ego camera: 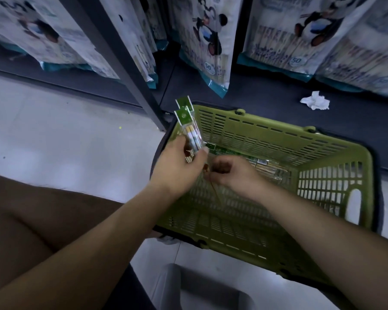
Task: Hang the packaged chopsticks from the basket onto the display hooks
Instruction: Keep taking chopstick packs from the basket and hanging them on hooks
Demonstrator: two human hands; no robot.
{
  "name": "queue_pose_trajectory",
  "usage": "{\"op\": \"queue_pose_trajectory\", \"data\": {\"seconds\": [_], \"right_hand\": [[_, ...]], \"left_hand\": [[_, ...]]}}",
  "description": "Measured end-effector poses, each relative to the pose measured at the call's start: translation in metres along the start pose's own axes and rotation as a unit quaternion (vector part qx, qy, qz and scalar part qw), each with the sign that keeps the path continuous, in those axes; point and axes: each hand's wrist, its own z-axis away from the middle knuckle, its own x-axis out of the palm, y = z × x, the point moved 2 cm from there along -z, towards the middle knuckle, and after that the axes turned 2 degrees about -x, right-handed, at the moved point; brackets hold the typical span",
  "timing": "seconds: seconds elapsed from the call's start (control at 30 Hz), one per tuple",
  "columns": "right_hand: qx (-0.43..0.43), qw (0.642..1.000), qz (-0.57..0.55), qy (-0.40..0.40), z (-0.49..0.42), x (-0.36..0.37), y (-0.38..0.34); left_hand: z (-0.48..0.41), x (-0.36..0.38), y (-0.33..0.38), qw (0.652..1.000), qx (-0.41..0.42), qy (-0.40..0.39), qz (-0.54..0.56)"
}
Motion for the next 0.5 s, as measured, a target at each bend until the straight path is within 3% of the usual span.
{"op": "queue_pose_trajectory", "data": {"seconds": [0.07,0.17,0.23,0.27,0.33,0.4,0.5], "right_hand": [[-0.024,0.998,-0.050,-0.024,-0.001,0.011,-0.014],[-0.015,0.997,-0.061,-0.034,-0.008,0.014,-0.004],[0.019,0.997,0.067,0.016,-0.016,-0.001,0.020],[0.034,0.981,0.188,0.047,-0.019,-0.011,0.035],[0.069,0.913,0.394,0.076,-0.024,-0.030,0.065],[0.097,0.866,0.486,0.066,-0.027,-0.039,0.091],[0.121,0.834,0.536,0.049,-0.033,-0.037,0.113]], "left_hand": [[-0.001,0.008,0.001,0.990,-0.080,-0.044,0.105],[-0.003,0.005,-0.001,0.961,-0.134,-0.021,0.242],[-0.006,-0.001,-0.005,0.950,-0.134,-0.015,0.281],[-0.009,-0.004,-0.007,0.953,-0.126,-0.014,0.276],[-0.013,-0.006,-0.013,0.956,-0.111,-0.020,0.271],[-0.014,-0.004,-0.017,0.954,-0.110,-0.030,0.277],[-0.015,0.000,-0.021,0.952,-0.117,-0.027,0.281]]}}
